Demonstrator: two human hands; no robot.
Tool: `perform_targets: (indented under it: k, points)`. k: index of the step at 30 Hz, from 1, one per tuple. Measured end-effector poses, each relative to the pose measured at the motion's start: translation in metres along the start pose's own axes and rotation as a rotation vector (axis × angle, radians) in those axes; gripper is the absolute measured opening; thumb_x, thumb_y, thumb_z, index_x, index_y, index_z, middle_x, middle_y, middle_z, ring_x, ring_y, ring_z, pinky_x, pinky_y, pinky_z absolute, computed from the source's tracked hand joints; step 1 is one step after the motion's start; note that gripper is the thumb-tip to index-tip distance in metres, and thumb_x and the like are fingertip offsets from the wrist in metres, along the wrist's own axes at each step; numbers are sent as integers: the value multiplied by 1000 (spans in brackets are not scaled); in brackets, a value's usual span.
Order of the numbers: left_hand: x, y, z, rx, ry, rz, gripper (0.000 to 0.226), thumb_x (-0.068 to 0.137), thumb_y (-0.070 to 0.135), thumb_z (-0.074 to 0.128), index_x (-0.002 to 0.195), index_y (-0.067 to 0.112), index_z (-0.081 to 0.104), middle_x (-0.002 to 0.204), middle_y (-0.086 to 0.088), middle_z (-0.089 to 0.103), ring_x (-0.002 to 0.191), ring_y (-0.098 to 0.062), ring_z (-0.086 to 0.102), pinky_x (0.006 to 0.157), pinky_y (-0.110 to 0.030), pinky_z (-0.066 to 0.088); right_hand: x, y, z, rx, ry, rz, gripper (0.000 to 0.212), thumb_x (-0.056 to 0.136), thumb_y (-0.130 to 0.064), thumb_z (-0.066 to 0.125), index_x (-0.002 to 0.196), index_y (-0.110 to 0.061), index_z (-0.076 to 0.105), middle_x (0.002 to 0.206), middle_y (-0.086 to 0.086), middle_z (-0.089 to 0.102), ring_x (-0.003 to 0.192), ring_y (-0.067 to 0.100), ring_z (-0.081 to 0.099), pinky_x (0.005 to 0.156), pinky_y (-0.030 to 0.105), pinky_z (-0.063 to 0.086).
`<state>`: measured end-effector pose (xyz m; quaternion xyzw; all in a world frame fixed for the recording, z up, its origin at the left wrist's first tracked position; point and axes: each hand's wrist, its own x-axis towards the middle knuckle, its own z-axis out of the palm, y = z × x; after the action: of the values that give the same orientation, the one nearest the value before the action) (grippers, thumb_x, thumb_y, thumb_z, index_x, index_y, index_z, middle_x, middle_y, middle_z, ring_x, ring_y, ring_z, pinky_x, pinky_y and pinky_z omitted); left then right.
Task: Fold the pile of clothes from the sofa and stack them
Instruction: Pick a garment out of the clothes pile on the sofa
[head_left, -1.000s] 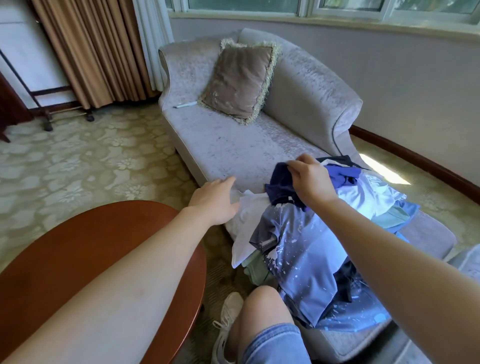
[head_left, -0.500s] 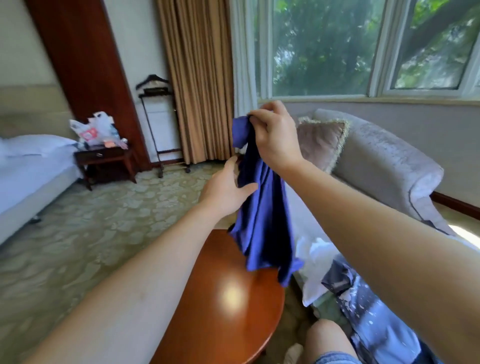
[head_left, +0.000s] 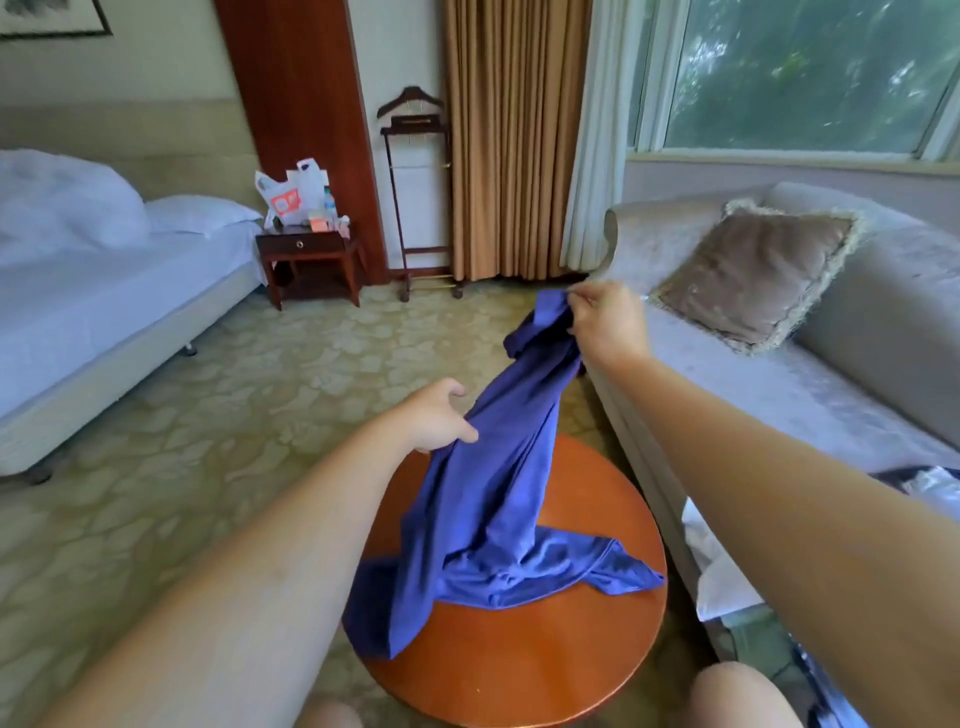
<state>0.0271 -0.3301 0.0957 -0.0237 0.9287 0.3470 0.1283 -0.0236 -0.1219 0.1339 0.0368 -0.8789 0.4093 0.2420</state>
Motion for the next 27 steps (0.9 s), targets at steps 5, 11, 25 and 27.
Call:
perform_targets:
  k: [5, 11, 25, 27]
  points:
    - [34, -13, 31, -131, -194, -77, 76, 88, 4, 64, 150, 31, 29, 116, -8, 58, 88, -24, 62, 65, -30, 50, -10, 47, 34, -178, -302, 141, 53, 91, -10, 51, 144, -12, 44, 152, 19, 28, 126, 31, 49, 101, 31, 40]
    - [81, -41, 62, -61, -406, -91, 58, 93, 16, 59, 145, 32, 39, 133, -3, 57, 104, -19, 65, 82, -32, 53, -35, 91, 82, -489, -748, 159, 17, 89, -10, 50, 84, -1, 63, 104, 21, 65, 97, 34, 61, 73, 29, 45]
    - [135, -78, 139, 452, -386, 199, 32, 89, 18, 64, 121, 17, 65, 121, 0, 64, 111, -24, 59, 95, -39, 49, -95, 150, 133, -281, -982, 461, 9, 88, -10, 60, 80, -7, 59, 74, 9, 65, 57, 19, 60, 56, 26, 51]
    - [137, -80, 142, 413, -349, 203, 17, 91, 19, 62, 106, 19, 71, 105, 1, 68, 100, -22, 61, 88, -36, 50, -91, 153, 127, -169, -903, 452, 3, 89, -6, 59, 88, -9, 60, 75, 9, 65, 57, 17, 61, 56, 25, 52]
